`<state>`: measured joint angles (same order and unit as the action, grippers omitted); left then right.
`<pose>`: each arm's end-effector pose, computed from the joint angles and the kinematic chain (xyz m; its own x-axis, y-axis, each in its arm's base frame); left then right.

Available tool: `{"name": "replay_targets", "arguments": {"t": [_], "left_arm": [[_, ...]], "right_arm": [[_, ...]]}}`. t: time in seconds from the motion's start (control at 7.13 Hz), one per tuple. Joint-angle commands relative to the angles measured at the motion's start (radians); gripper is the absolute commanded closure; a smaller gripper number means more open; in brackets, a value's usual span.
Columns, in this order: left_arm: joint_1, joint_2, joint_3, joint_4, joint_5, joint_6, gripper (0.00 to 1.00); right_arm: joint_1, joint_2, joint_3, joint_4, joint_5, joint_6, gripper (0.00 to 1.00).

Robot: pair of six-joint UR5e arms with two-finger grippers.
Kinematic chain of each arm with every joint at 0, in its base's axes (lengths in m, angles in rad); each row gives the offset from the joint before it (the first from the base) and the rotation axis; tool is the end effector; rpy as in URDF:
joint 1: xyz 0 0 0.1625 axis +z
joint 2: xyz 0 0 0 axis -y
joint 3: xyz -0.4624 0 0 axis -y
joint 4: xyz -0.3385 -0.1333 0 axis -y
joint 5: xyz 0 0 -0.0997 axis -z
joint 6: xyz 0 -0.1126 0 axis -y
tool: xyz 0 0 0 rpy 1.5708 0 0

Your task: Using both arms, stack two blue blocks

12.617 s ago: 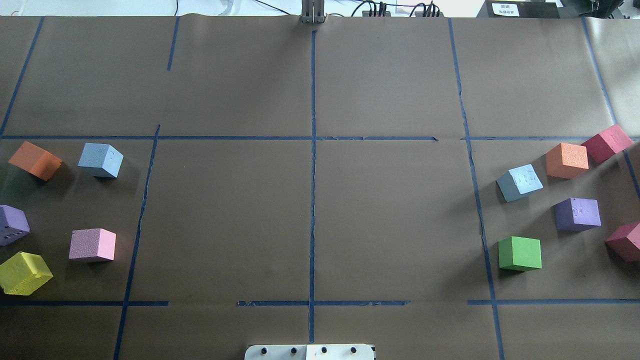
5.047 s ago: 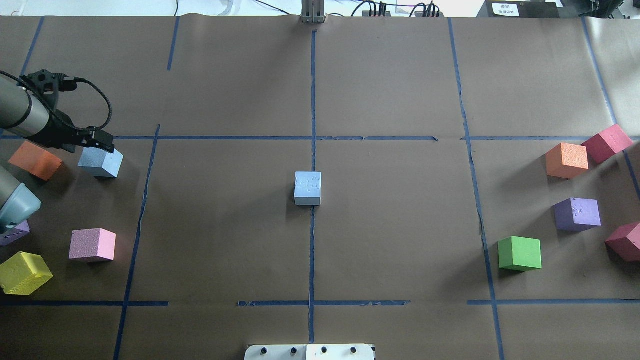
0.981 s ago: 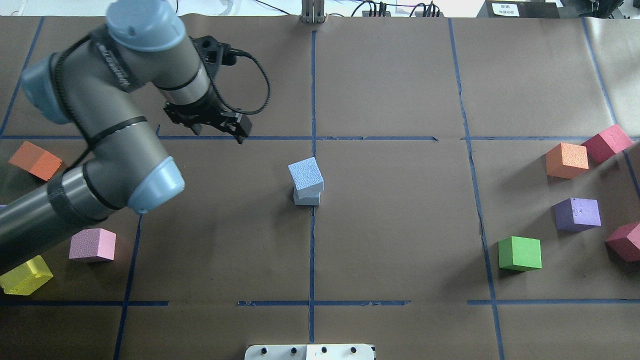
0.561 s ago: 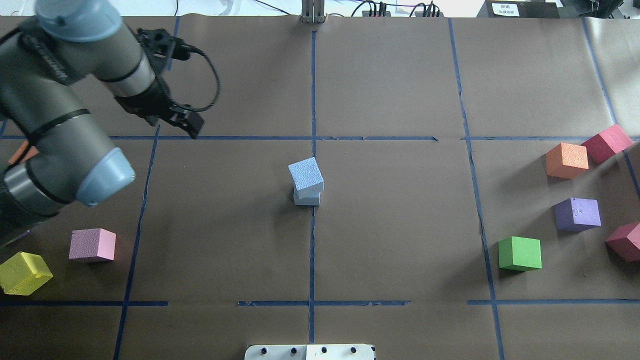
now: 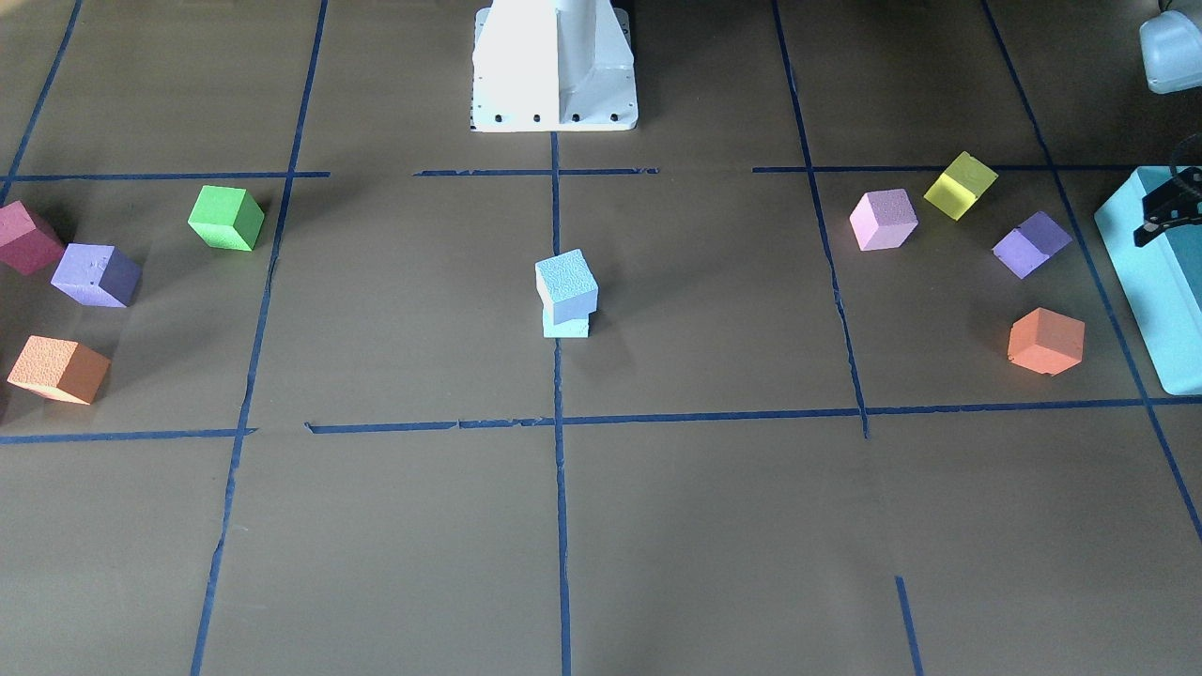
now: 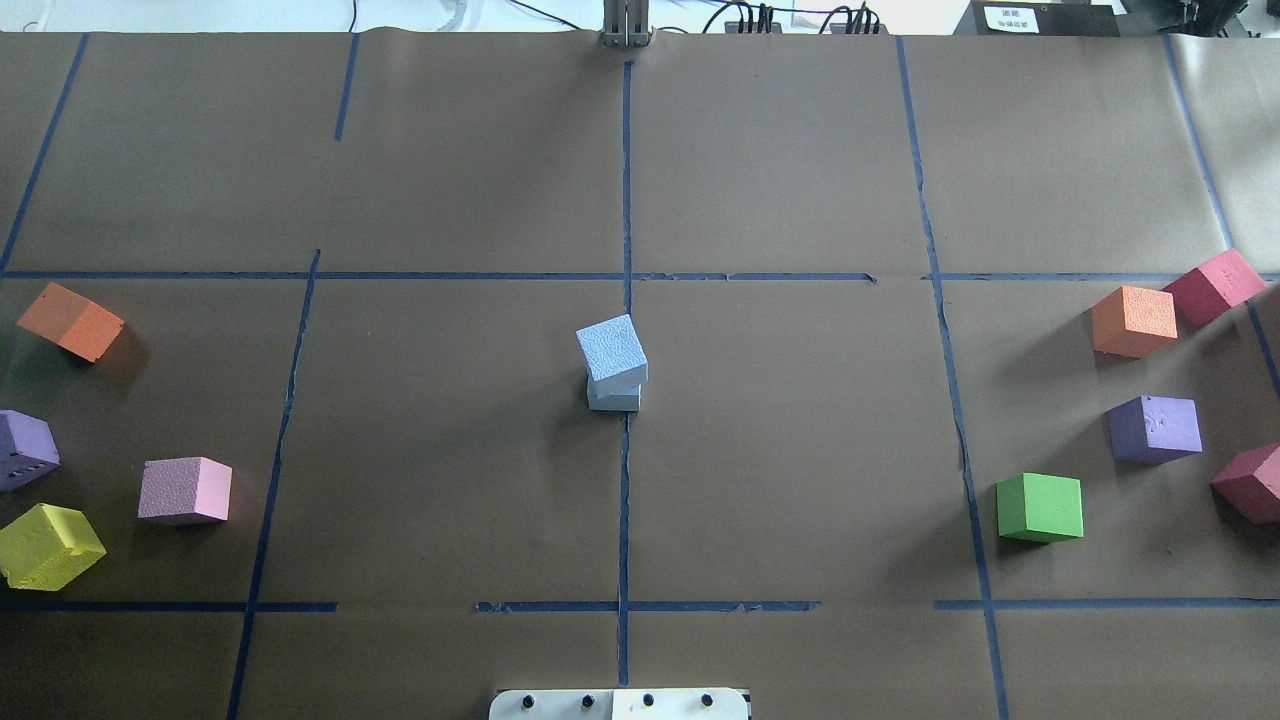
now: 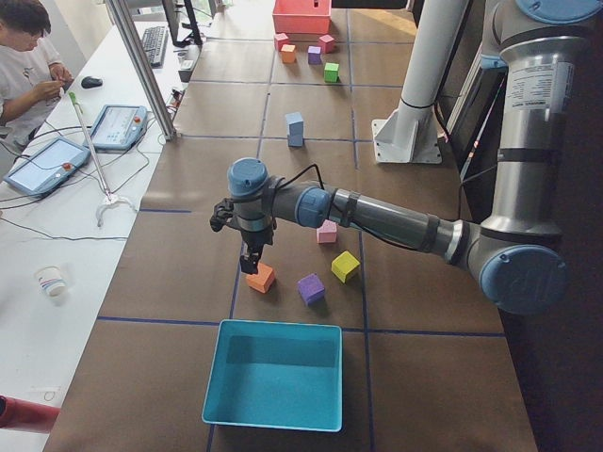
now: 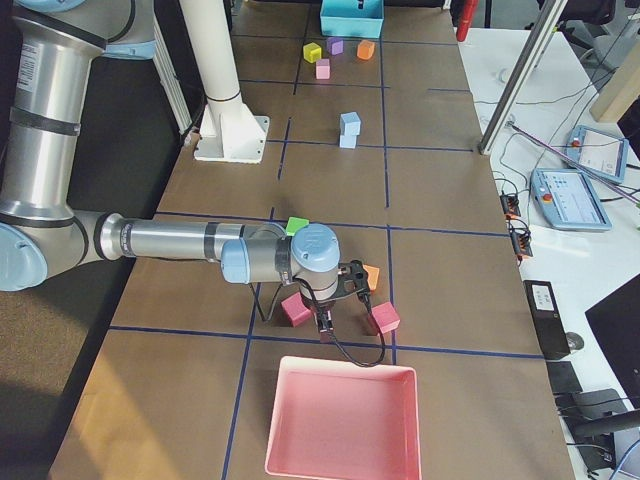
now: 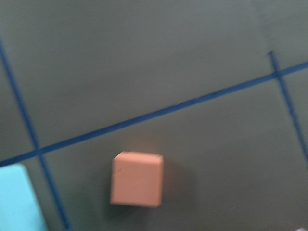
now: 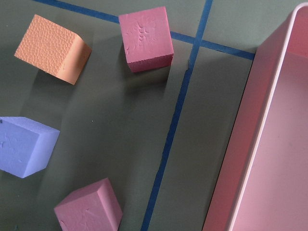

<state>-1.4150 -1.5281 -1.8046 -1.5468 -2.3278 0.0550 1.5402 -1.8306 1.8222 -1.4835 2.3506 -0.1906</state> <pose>0.0106 -0.4281 0.6243 0.6909 0.2788 -0.6670 -0.1913 0.9602 0.2033 0.0441 -0.3269 0.6842 0.6904 -0.2645 0.6733 0.1643 0.9638 0.2102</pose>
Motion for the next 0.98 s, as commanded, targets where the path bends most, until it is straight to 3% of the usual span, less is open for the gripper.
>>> {"name": "replay_targets", "arguments": {"t": [0.0, 0.84], "left_arm": [[-0.045, 0.091, 0.045, -0.004, 0.013, 0.023, 0.00], [-0.113, 0.137, 0.080, 0.008, 0.021, 0.016, 0.00]], "right_arm": [[0.000, 0.001, -0.001, 0.002, 0.001, -0.001, 0.00], [-0.006, 0.001, -0.003, 0.002, 0.001, -0.001, 0.00]]}}
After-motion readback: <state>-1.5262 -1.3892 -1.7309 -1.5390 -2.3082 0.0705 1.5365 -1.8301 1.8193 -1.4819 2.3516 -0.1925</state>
